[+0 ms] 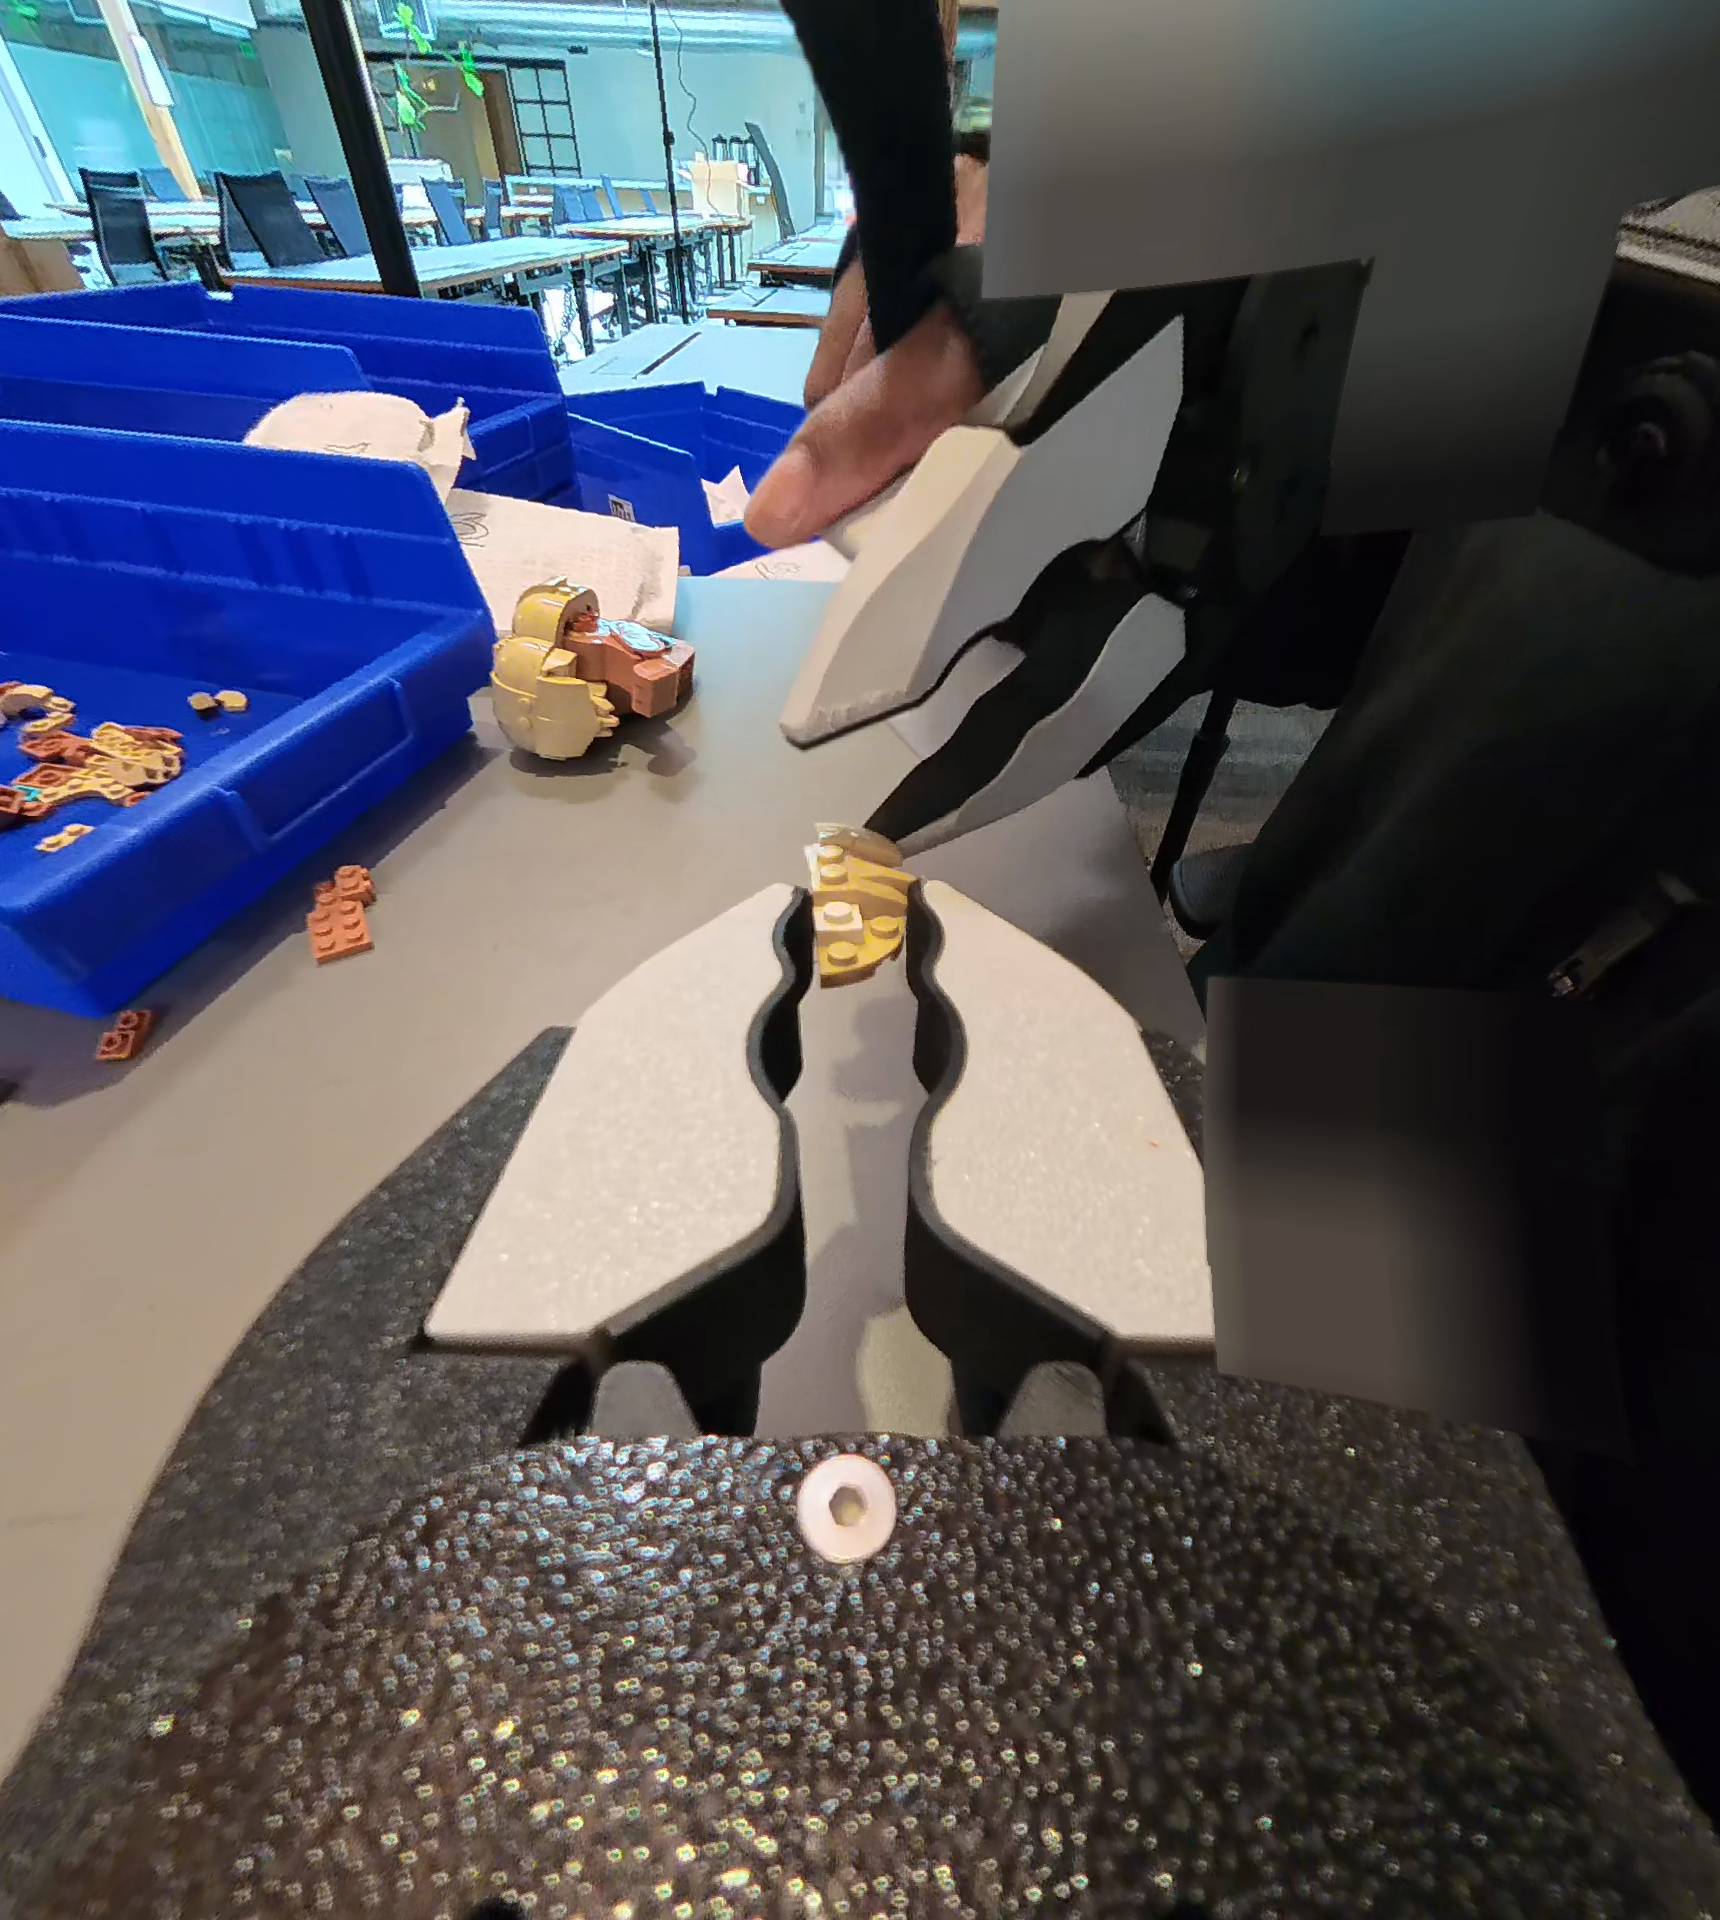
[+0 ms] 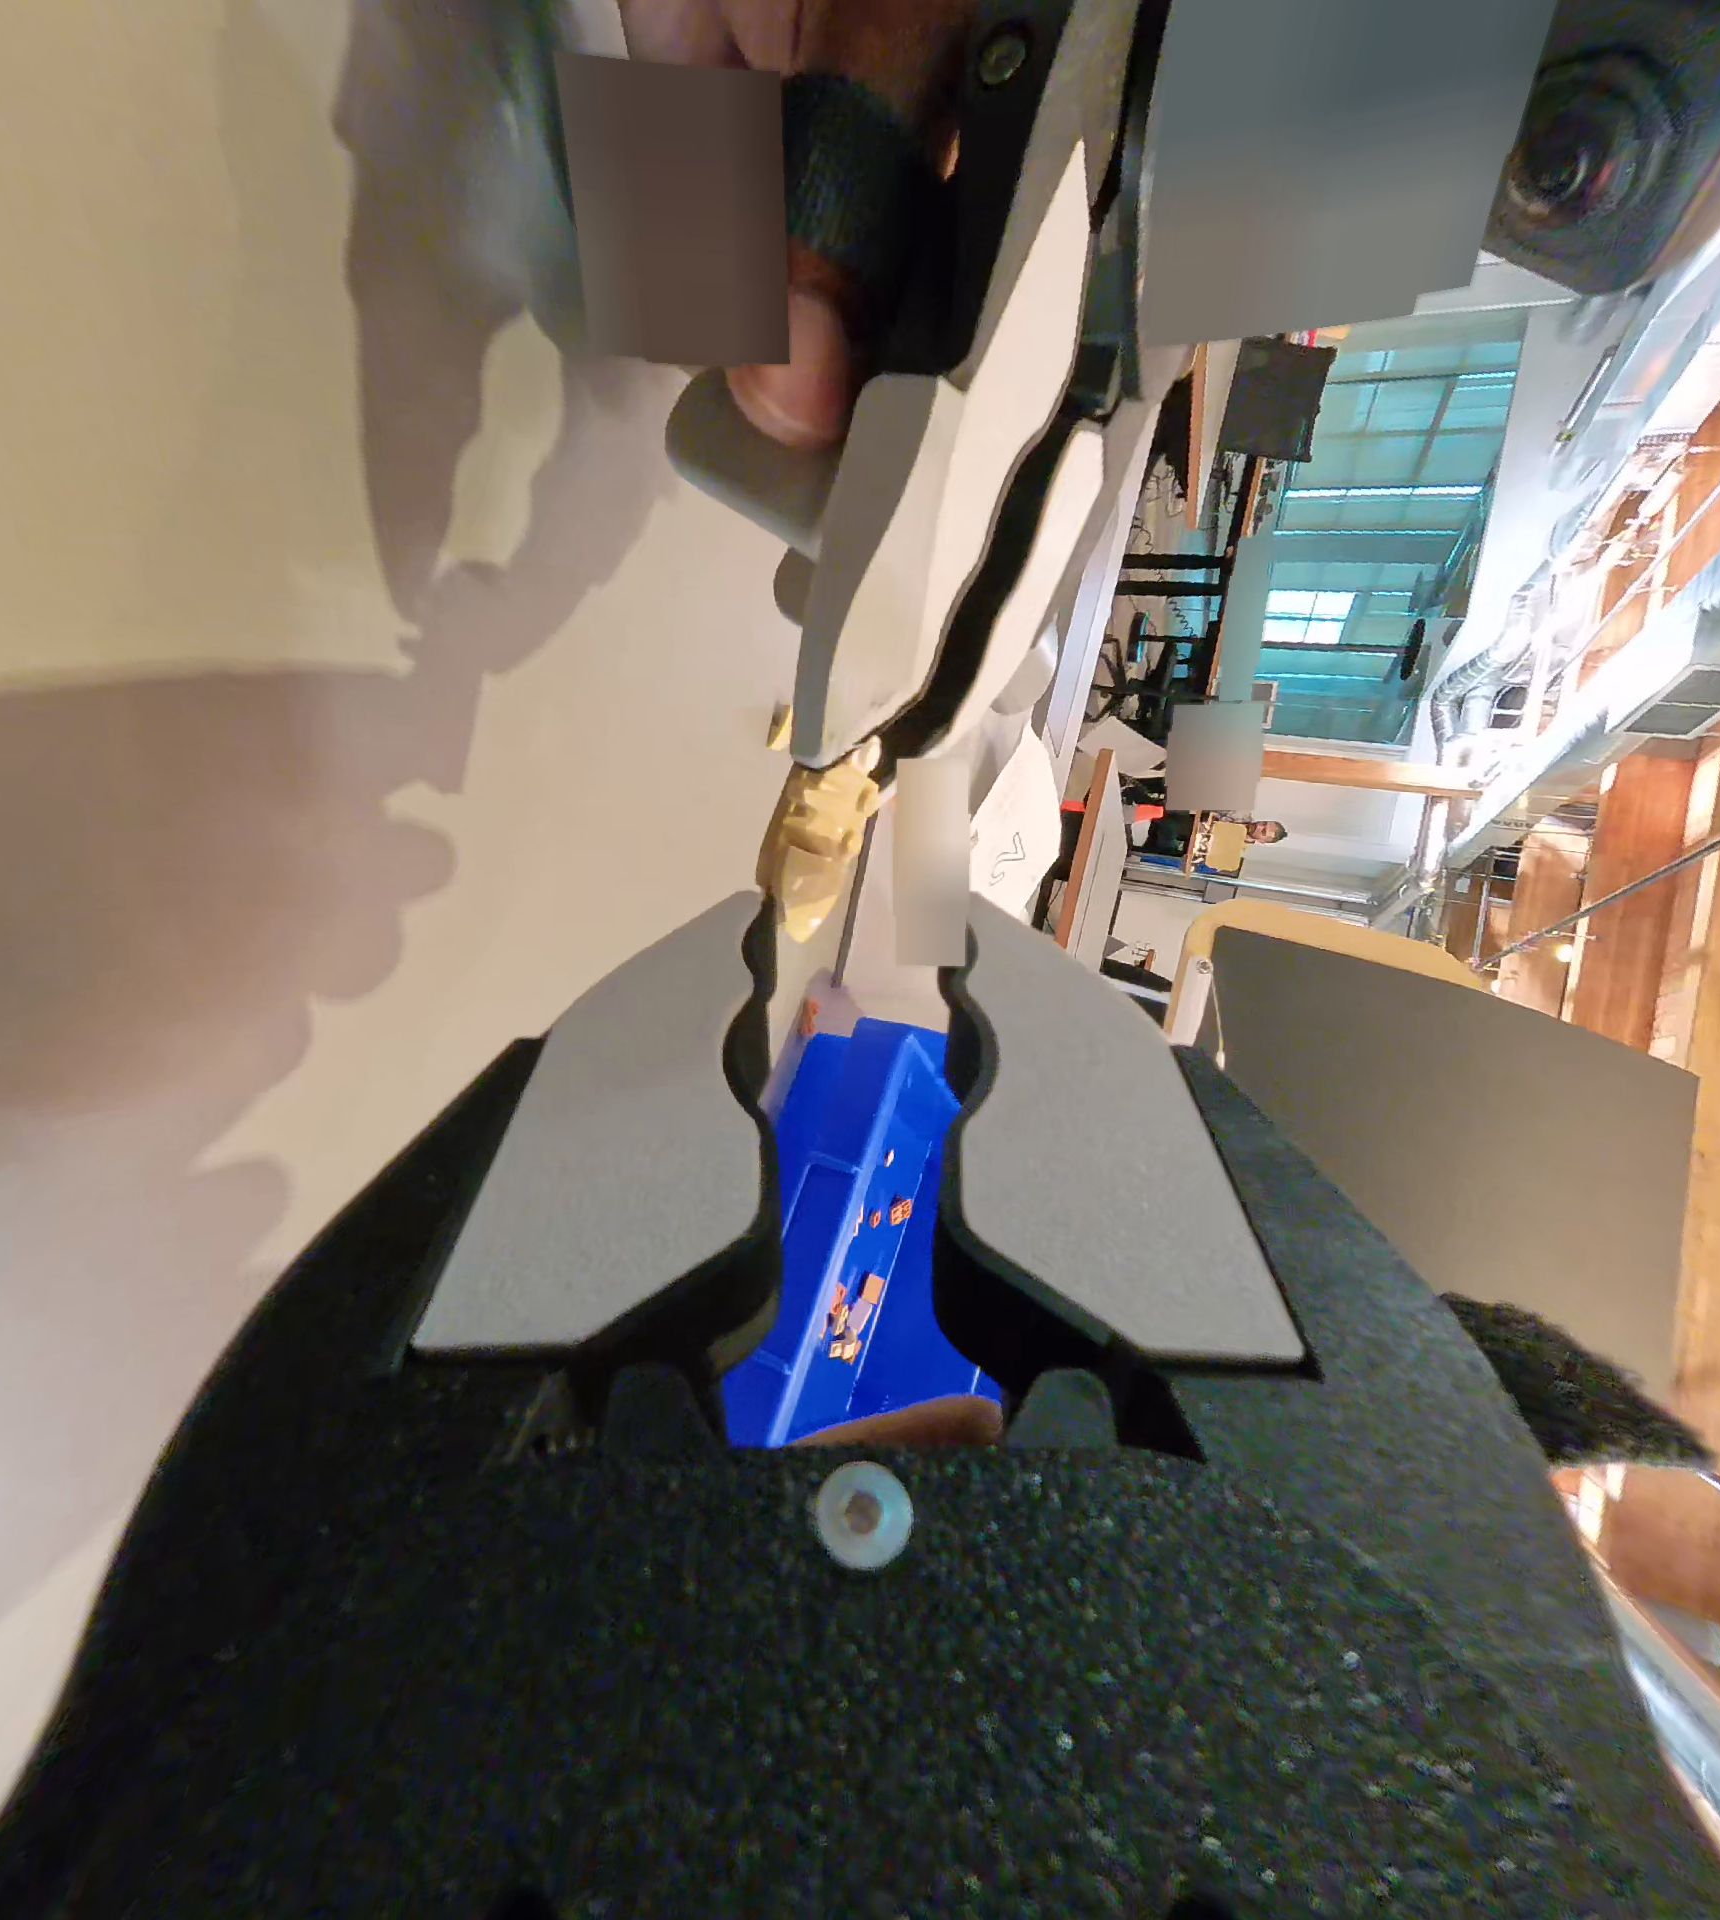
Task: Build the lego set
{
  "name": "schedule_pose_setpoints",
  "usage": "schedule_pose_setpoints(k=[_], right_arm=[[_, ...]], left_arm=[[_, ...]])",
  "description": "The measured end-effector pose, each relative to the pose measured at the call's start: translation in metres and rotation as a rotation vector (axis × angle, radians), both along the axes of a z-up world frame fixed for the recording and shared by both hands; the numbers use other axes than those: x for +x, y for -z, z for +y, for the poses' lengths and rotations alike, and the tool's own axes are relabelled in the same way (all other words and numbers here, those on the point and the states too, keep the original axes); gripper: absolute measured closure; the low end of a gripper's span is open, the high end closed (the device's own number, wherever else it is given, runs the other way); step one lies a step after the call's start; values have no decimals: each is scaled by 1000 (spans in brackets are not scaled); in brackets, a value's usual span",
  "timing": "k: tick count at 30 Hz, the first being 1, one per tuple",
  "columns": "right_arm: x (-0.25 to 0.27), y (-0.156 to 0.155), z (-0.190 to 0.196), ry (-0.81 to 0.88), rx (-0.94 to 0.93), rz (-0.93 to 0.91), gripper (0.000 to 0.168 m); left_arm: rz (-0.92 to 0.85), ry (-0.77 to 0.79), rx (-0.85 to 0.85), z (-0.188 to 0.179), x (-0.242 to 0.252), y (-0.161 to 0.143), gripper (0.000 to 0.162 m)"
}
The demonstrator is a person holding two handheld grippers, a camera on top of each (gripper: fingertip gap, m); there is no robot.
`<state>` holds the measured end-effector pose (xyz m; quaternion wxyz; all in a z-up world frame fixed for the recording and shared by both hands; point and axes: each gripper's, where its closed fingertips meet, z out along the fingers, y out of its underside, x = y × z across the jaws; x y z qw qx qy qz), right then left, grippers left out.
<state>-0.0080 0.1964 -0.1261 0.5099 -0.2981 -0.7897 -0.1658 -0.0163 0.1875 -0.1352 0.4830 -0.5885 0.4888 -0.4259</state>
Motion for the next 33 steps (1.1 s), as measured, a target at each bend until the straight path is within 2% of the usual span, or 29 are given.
schedule_pose_setpoints(k=[33], right_arm=[[-6, -22, 1, 31, 30, -122, 132]], left_arm=[[-150, 0, -55, -2, -8, -18, 145]])
